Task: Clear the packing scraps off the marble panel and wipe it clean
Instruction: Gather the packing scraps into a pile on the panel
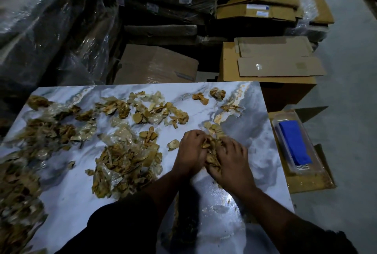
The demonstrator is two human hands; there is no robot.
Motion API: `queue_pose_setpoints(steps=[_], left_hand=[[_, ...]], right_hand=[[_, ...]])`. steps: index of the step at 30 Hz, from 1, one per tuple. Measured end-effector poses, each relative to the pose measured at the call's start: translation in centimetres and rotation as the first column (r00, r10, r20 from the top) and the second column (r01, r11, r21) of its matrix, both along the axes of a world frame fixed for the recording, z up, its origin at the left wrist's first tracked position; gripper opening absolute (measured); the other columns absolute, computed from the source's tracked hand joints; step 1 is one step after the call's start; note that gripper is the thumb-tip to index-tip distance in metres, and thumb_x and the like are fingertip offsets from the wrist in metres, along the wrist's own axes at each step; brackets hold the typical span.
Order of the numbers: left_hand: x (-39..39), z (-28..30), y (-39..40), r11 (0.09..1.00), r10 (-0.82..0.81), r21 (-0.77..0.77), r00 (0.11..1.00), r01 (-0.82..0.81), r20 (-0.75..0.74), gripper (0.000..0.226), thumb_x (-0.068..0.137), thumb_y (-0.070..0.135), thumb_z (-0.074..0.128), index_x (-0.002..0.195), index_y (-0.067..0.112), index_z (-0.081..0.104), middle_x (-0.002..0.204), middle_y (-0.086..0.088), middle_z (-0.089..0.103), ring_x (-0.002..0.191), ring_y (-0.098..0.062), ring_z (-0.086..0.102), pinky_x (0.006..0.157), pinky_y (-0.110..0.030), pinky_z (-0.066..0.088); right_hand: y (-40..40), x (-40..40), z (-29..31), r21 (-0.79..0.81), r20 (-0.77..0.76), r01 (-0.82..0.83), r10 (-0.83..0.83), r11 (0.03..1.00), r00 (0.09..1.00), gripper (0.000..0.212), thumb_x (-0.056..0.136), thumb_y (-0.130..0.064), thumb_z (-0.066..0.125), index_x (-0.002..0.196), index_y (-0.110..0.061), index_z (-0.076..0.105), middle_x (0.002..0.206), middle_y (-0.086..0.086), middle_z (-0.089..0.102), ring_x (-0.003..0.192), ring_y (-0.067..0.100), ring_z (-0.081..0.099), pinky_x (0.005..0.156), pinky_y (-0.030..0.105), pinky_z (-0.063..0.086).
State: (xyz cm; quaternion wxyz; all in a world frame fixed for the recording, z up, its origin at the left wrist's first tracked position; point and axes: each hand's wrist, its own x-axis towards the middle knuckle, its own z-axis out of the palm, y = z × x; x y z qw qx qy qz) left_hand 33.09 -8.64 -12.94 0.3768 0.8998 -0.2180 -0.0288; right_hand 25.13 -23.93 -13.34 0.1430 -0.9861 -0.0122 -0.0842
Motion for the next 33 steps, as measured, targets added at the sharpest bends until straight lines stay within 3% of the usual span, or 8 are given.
queue_pose_setpoints(steps=[8,11,16,19,22,25,28,33], left_hand=[[-2.3,0.7,-2.4,0.959,0.215,-0.162,0.969,-0.232,-0.121,0.054,0.102,0.059,0.034,0.113,0.013,0.059,0.11,-0.001,0.055,0.104,-0.019,0.049,0.095,-0.038,0.042],[-1.7,1.2,-3.3,0.907,0.362,-0.141,0.906,-0.397,-0.221,0.056,0.097,0.064,0.035,0.106,0.015,0.059,0.107,-0.002,0.055,0.103,-0.018,0.049,0.094,-0.038,0.044],[-1.3,3.9,-2.7,0.726,0.432,-0.321,0.767,-0.608,-0.475,0.027,0.103,0.036,0.046,0.108,0.011,0.058,0.108,-0.005,0.056,0.102,-0.02,0.055,0.096,-0.043,0.046],[-0.9,5.8,-0.8,0.585,0.411,-0.4,0.683,-0.705,-0.604,0.053,0.097,0.052,0.043,0.14,0.02,0.047,0.132,-0.004,0.058,0.12,-0.021,0.058,0.105,-0.045,0.048],[-0.5,8.9,2.3,0.465,0.427,-0.513,0.691,-0.721,-0.583,0.035,0.105,0.029,0.043,0.14,0.03,0.044,0.123,0.004,0.061,0.106,-0.009,0.062,0.09,-0.03,0.054],[0.1,11.1,6.9,0.381,0.462,-0.622,0.723,-0.684,-0.513,0.032,0.096,0.023,0.042,0.123,0.031,0.057,0.123,-0.002,0.064,0.108,-0.016,0.065,0.091,-0.037,0.056],[0.6,11.0,11.8,0.447,0.533,-0.622,0.75,-0.643,-0.392,0.033,0.09,0.022,0.04,0.111,0.028,0.065,0.12,-0.002,0.067,0.114,-0.016,0.064,0.102,-0.042,0.052],[0.8,8.5,19.7,0.799,0.474,-0.382,0.877,-0.465,-0.076,0.045,0.09,0.018,0.04,0.123,0.036,0.064,0.117,0.009,0.057,0.121,-0.012,0.053,0.103,-0.034,0.045]], right_hand=[[2.3,3.4,2.5,0.314,-0.129,0.19,-0.156,0.93,0.979,0.014,0.098,-0.027,0.05,0.106,-0.021,0.061,0.102,0.004,0.061,0.091,0.026,0.063,0.075,0.039,0.051],[4.0,3.8,4.5,0.497,-0.182,0.298,-0.238,0.815,0.954,0.043,0.09,-0.05,0.023,0.083,-0.021,0.054,0.092,0.007,0.064,0.084,0.027,0.062,0.075,0.043,0.05],[6.1,4.6,5.6,0.489,-0.115,0.265,-0.24,0.831,0.964,0.02,0.102,-0.032,0.044,0.089,-0.026,0.058,0.089,-0.004,0.061,0.082,0.016,0.06,0.068,0.033,0.043],[7.9,5.4,7.4,0.482,-0.032,0.166,-0.172,0.86,0.985,0.008,0.098,-0.02,0.055,0.095,-0.025,0.06,0.093,-0.005,0.06,0.084,0.011,0.054,0.068,0.028,0.037],[11.0,6.2,9.7,0.509,0.068,0.042,-0.088,0.86,0.994,0.018,0.09,-0.008,0.065,0.102,-0.021,0.065,0.098,-0.005,0.062,0.088,0.007,0.053,0.071,0.024,0.039],[15.0,7.1,11.2,0.543,0.128,-0.069,-0.002,0.837,0.992,0.03,0.082,-0.003,0.07,0.108,-0.018,0.067,0.106,-0.001,0.064,0.096,0.011,0.057,0.076,0.021,0.042],[19.3,7.8,11.0,0.558,0.132,-0.148,0.089,0.817,0.987,0.035,0.079,-0.009,0.074,0.112,-0.019,0.065,0.112,0.001,0.062,0.098,0.014,0.056,0.076,0.02,0.041],[24.4,7.3,7.7,0.492,-0.01,-0.113,0.135,0.863,0.991,0.036,0.083,-0.03,0.057,0.118,-0.02,0.06,0.108,-0.001,0.049,0.091,0.018,0.053,0.066,0.036,0.049]])
